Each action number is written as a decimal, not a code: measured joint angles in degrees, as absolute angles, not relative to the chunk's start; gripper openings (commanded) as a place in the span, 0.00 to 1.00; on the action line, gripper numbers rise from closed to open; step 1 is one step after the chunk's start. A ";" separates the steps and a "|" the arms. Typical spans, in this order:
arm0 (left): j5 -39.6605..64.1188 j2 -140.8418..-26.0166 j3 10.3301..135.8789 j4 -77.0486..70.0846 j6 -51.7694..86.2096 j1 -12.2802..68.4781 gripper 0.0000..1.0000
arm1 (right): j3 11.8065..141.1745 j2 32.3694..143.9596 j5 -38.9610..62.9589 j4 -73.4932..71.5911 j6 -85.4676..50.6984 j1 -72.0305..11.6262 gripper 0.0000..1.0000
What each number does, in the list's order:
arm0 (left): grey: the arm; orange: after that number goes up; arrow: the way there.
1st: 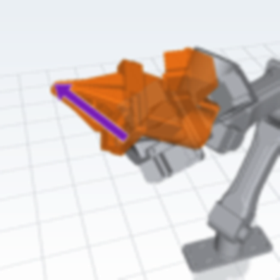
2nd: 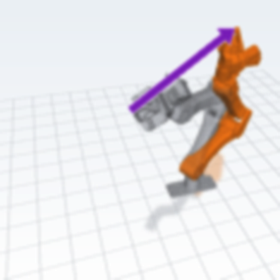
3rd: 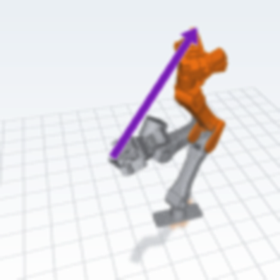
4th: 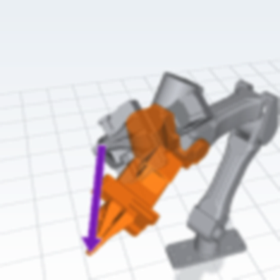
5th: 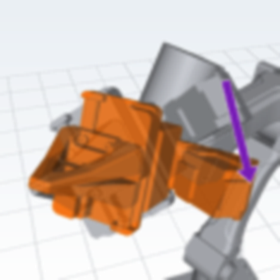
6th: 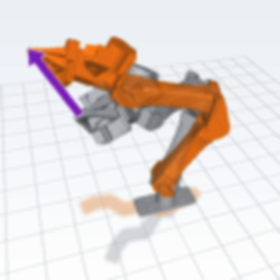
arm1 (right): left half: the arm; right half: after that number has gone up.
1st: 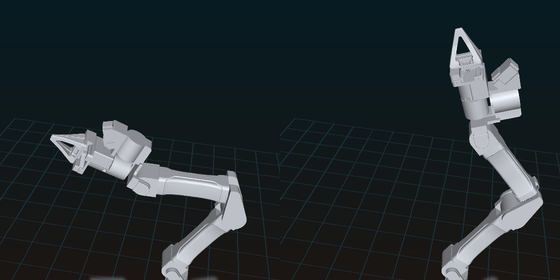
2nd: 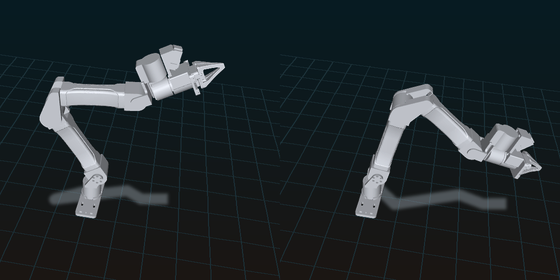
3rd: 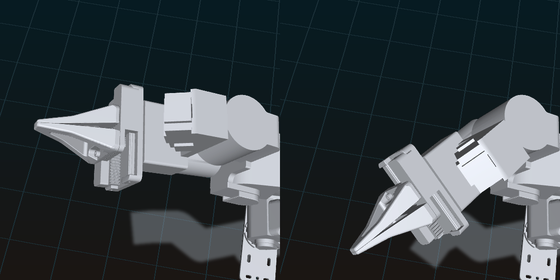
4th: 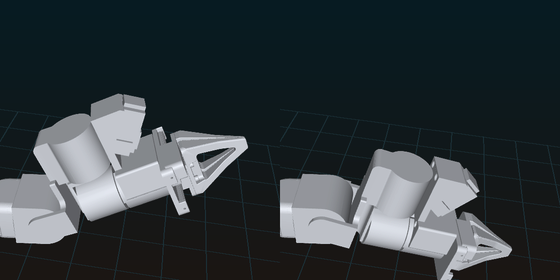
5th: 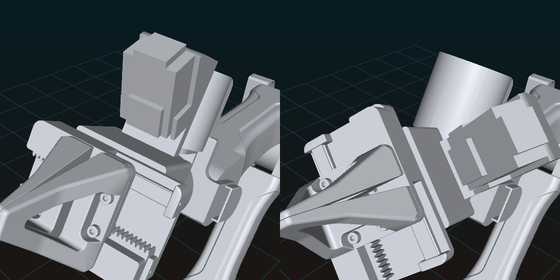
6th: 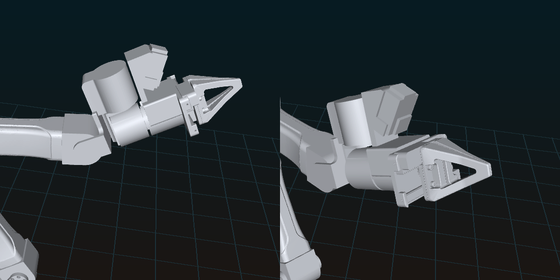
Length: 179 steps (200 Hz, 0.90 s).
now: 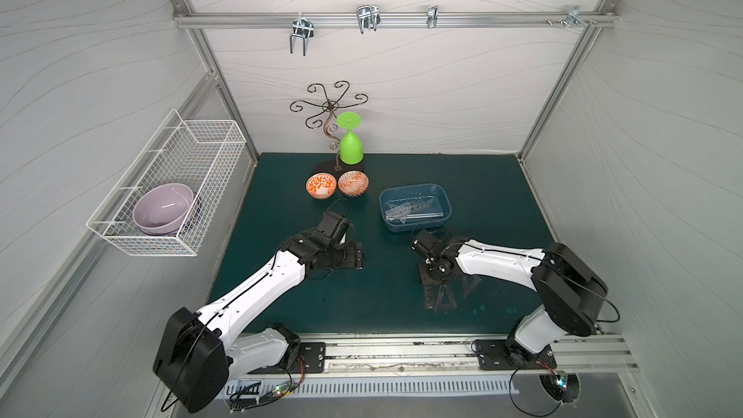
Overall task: Put the scattered rulers into the storage box
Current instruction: Move the ruler to the center of the board.
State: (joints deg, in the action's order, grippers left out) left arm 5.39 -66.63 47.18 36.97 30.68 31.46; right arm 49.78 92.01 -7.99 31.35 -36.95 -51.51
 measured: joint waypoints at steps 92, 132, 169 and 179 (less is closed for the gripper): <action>5.30 -66.63 47.18 36.97 30.70 31.46 0.83 | 54.76 96.90 -9.21 30.30 -36.18 -55.92 0.35; 4.86 -66.57 47.18 36.97 30.74 31.46 0.83 | 57.25 99.04 -7.46 28.16 -36.21 -58.35 0.36; 4.60 -66.57 47.18 36.97 31.27 31.46 0.82 | 58.57 100.36 -2.31 24.64 -36.27 -59.29 0.39; 4.51 -66.57 47.16 36.97 31.42 31.46 0.82 | 58.43 100.36 -1.04 23.81 -36.25 -59.29 0.40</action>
